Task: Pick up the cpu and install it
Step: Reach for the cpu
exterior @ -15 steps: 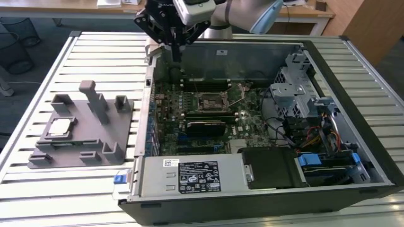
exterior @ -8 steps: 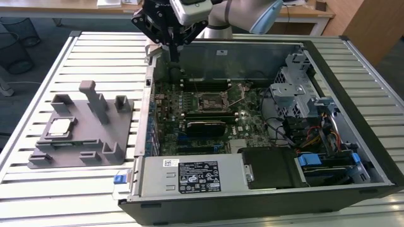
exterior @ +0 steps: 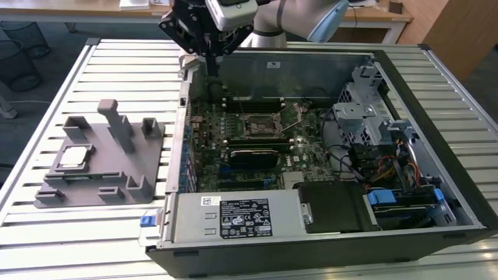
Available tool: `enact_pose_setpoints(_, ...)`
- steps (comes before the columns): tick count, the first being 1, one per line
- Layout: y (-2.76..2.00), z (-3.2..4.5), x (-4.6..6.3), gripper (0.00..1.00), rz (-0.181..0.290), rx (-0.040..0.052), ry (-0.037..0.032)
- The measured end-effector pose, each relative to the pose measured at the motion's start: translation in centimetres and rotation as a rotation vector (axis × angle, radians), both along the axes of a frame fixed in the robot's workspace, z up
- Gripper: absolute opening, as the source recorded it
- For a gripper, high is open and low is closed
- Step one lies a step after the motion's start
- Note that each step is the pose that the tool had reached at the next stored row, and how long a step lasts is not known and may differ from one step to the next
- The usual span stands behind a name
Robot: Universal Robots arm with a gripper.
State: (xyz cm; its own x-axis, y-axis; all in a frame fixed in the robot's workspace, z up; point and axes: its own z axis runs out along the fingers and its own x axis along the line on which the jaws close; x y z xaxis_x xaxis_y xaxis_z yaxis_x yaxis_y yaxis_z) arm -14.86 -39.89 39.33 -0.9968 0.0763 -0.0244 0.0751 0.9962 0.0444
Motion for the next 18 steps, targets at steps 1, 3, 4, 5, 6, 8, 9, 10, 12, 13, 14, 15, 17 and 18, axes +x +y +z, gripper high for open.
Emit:
enact_pose_setpoints(1, 0.0, 0.0, -0.05, 0.11, 0.0, 0.0, 0.0)
enact_pose_setpoints(3, 0.0, 0.0, -0.14, 0.11, 0.0, 0.0, 0.0)
enact_pose_setpoints(4, 0.0, 0.0, -0.18, 0.11, 0.0, 0.0, 0.0)
enact_pose_setpoints(5, 0.0, 0.0, -0.22, 0.11, 0.0, 0.0, 0.0)
enact_pose_setpoints(6, 0.0, 0.0, -0.27, 0.11, 0.0, 0.0, 0.0)
enact_pose_setpoints(8, 0.0, 0.0, -0.37, 0.11, 0.0, 0.0, 0.0)
enact_pose_setpoints(9, 0.0, 0.0, -0.41, 0.11, 0.0, 0.0001, 0.0)
enact_pose_setpoints(10, 0.0, 0.0, -0.46, 0.11, 0.0, 0.0, 0.0)
enact_pose_setpoints(12, 0.0, -0.01, -0.56, 0.11, 0.0, 0.0001, 0.0)
enact_pose_setpoints(13, 0.0, 0.0, -0.61, 0.11, 0.0, 0.0, 0.0)
enact_pose_setpoints(14, 0.0, 0.0, -0.66, 0.11, 0.0, 0.0, 0.0)
enact_pose_setpoints(15, 0.0, 0.0, -0.71, 0.11, 0.0, 0.0, 0.0)
enact_pose_setpoints(17, 0.0, 0.0, -0.81, 0.11, 0.0, -0.0001, 0.0)
enact_pose_setpoints(18, 0.0, 0.0, -0.87, 0.11, 0.0, 0.0, 0.0)
